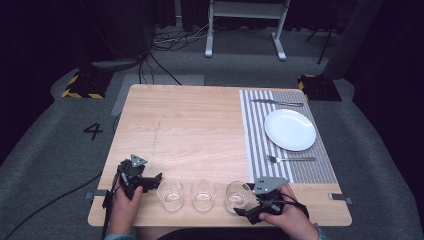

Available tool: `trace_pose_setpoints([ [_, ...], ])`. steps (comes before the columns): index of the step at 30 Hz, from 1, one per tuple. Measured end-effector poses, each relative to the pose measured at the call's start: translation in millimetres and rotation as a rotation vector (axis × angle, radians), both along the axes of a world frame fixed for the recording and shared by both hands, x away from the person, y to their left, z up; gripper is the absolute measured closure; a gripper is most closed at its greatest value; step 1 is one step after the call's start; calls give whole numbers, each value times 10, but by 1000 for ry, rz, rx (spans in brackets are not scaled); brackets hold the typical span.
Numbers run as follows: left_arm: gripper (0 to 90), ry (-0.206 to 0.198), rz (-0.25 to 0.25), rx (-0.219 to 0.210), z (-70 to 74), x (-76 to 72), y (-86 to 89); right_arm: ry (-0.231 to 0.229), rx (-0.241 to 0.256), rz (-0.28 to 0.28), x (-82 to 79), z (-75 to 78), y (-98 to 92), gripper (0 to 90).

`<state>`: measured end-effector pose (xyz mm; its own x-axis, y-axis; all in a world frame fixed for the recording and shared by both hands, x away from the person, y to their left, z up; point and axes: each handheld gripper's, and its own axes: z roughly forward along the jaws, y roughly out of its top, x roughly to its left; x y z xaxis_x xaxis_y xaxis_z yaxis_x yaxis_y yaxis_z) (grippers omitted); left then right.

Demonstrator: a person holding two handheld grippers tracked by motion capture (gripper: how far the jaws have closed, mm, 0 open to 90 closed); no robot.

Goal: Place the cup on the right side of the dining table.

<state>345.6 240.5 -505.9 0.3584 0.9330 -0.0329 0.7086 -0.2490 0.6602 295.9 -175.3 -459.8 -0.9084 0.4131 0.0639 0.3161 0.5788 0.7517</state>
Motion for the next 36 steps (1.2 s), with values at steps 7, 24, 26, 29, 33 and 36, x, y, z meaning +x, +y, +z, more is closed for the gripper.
trace_pose_setpoints([
  [7,0,0,0,0,0,0,0,-8,12,-8,62,-93,160,160],
  [24,0,1,0,0,0,0,0,-19,31,-50,57,-163,214,191],
  [26,0,0,0,0,0,0,0,-20,31,-51,55,-163,215,191],
  [29,0,0,0,0,0,0,0,-24,26,-54,49,-162,216,192],
  [33,0,1,0,0,1,0,0,-27,24,-56,41,-158,219,194],
  [36,0,1,0,0,1,0,0,-31,21,-63,34,-152,222,195],
])
